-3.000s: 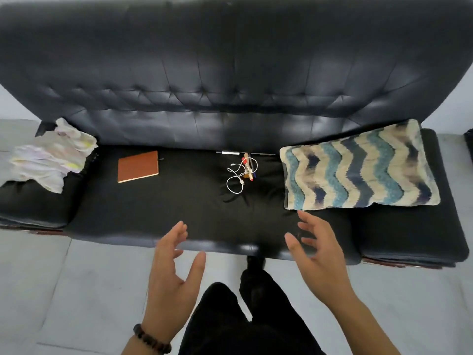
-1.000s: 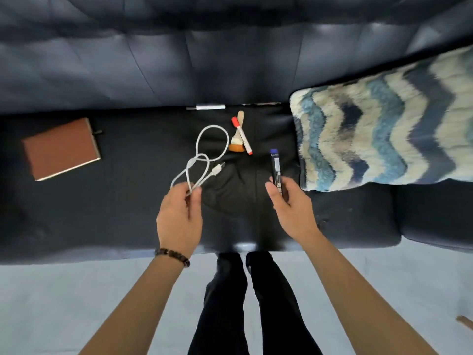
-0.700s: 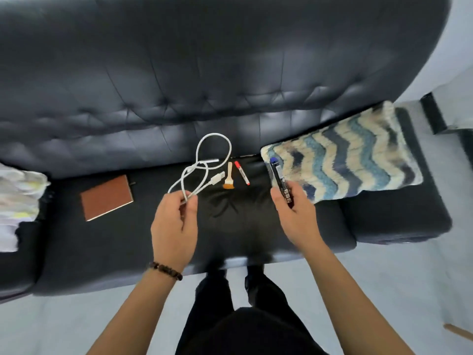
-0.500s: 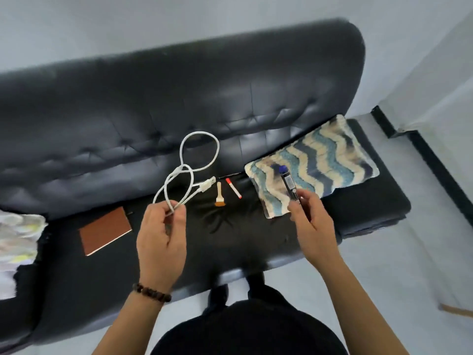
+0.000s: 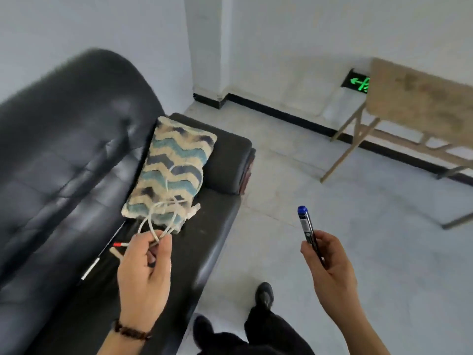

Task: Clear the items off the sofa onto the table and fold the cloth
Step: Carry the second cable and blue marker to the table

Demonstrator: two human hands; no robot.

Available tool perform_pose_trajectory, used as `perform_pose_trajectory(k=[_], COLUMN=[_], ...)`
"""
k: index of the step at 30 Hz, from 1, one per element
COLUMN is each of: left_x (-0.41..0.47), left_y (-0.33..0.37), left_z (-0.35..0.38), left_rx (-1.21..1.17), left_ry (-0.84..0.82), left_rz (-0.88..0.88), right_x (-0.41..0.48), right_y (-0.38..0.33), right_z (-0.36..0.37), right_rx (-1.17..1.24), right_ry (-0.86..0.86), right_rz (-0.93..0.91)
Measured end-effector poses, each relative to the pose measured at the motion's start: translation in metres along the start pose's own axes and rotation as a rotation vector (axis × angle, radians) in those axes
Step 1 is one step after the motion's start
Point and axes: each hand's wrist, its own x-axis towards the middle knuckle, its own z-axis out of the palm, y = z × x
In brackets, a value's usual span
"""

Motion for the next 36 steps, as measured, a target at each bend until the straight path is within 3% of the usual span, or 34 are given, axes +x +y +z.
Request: perform_pose_trajectory(k=[5, 10, 18, 28, 36], left_x=[0.028, 0.009, -0.036, 0.001, 0.077], left_y=[0.103, 0.187, 0.323, 0.409, 0.565], left_z=[0.105, 0.243, 0.43, 0.649, 0.854], left_rx=[-0.043, -0.068, -0.148, -0.226, -0.326], left_ry=[-0.206, -0.374, -0.485, -0.506, -0.702], left_rz=[0.299, 0.359, 0.36, 0.32, 0.522], right_x=[0.0, 0.018, 0.101, 0.291, 0.423], right_y=[0.041, 0.102, 0.143, 0.187, 0.193], right_z=[-0.105, -0.215, -0.41, -0.54, -0.688], right_rx=[0.186, 0.255, 0.205, 0.215, 0.217], right_ry=[0.344, 0.56, 0.696, 0.701, 0.907], right_rz=[0.049, 0.131, 0.153, 0.155, 0.172])
